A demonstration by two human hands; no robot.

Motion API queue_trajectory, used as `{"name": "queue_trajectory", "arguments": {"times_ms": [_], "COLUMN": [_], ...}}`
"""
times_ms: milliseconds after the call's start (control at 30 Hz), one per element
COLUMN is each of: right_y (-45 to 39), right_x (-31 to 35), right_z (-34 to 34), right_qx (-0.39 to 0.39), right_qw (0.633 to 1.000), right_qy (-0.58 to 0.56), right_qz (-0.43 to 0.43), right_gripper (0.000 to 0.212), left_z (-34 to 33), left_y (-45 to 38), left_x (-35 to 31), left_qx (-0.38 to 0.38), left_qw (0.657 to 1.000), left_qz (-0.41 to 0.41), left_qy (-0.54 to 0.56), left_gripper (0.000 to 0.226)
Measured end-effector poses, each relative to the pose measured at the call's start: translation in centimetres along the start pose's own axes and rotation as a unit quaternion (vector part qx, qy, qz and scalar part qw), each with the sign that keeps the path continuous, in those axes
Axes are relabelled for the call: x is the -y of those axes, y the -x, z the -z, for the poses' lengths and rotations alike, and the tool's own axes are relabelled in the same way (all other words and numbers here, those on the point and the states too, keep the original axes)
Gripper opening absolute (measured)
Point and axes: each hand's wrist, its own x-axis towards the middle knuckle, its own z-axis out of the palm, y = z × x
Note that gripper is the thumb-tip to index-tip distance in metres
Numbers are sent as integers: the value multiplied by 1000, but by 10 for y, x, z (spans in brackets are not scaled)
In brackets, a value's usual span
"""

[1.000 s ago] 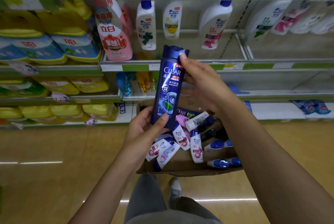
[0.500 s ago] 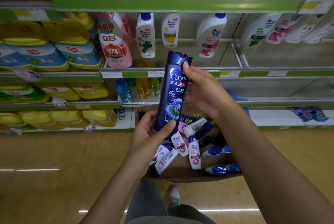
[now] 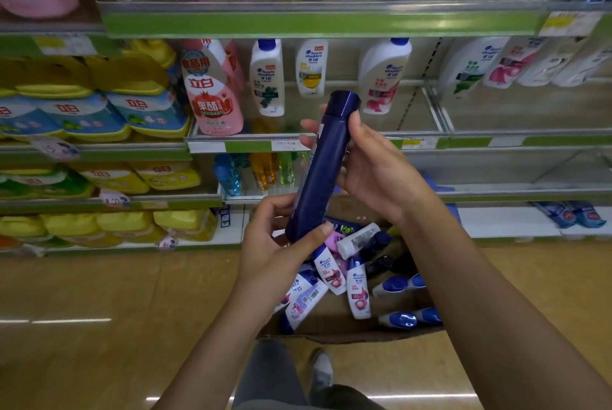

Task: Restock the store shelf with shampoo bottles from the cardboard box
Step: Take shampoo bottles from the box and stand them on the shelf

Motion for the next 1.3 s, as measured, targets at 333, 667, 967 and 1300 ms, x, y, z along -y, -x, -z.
{"name": "queue_trajectory", "arguments": {"times_ms": [333, 667, 967, 1300], "right_y": [2, 1, -37, -93], "right_x": [14, 68, 108, 142], "right_z": [4, -9, -32, -41], "right_qx": [-18, -75, -135, -160], "right_qw": [999, 989, 967, 954], "right_qy": [-1, 76, 114, 108], "right_qz": [38, 99, 184, 232], "right_gripper": [38, 28, 20, 33], "left_z": [-7, -2, 2, 4], "left_y": [-2, -35, -102, -192], "left_x": [-13, -45, -106, -145], "left_qx": [54, 208, 264, 234], "left_qw": [998, 974, 962, 956], "left_qz": [-18, 35, -34, -130], "left_qy": [-9, 85, -65, -120], "left_gripper": [41, 40, 29, 26]}}
